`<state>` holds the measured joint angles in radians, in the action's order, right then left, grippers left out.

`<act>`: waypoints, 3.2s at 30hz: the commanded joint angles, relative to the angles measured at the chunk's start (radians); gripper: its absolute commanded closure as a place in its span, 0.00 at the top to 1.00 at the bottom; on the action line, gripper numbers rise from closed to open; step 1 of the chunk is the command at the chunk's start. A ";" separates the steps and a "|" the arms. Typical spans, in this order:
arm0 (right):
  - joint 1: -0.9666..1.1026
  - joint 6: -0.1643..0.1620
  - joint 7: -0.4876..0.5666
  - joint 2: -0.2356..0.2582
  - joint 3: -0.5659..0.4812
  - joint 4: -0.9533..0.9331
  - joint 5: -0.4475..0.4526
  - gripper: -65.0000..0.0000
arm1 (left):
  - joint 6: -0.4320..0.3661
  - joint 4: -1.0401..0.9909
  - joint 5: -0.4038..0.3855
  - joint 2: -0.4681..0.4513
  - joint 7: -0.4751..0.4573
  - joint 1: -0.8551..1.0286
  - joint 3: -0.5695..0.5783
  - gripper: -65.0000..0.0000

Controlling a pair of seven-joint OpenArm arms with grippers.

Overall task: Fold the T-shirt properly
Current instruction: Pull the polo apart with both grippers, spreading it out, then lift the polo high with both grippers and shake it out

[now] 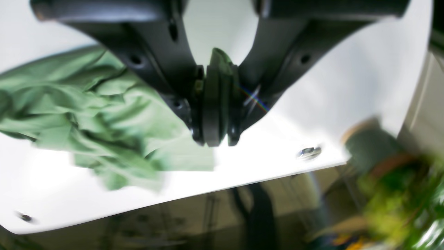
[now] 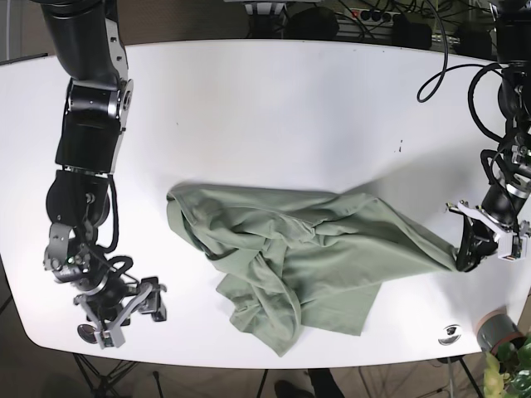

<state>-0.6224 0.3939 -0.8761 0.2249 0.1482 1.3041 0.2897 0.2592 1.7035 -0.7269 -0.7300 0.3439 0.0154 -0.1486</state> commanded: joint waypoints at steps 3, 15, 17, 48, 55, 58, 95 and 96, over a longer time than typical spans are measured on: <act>0.069 0.001 0.114 -0.034 0.003 0.015 0.012 0.70 | 0.012 0.016 -0.013 -0.003 -0.035 0.117 -0.101 0.00; 0.121 0.006 0.300 -0.048 0.001 -0.257 0.013 0.70 | 0.013 0.013 -0.010 0.049 -0.036 0.286 -0.213 0.00; 0.128 0.007 0.288 -0.048 0.001 -0.255 0.019 0.70 | 0.013 0.013 -0.010 0.059 -0.036 0.295 -0.216 0.00; 0.355 0.006 0.211 -0.134 -0.134 -0.004 0.018 0.06 | 0.277 -0.033 0.405 0.273 -0.036 0.291 -0.308 0.00; 0.461 0.003 0.202 -0.114 -0.094 0.225 0.021 0.03 | 0.289 -0.049 0.399 0.298 -0.035 0.285 -0.374 0.00; 0.503 0.003 0.202 -0.111 -0.075 0.294 0.018 0.03 | 0.289 -0.043 0.398 0.315 -0.035 0.283 -0.397 0.00; -0.336 0.063 -0.005 0.117 -0.086 0.036 0.016 0.03 | 0.252 -0.305 0.475 0.335 0.464 -0.946 -0.176 0.00; -0.363 0.063 -0.005 0.118 -0.097 0.024 0.015 0.03 | 0.252 -0.328 0.484 0.333 0.464 -0.980 -0.176 0.00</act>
<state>-0.9127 0.4637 -0.9184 0.3244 0.0605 1.3327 0.3038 0.5198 1.3964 -0.2447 -0.3725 0.8471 -0.8871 -0.3202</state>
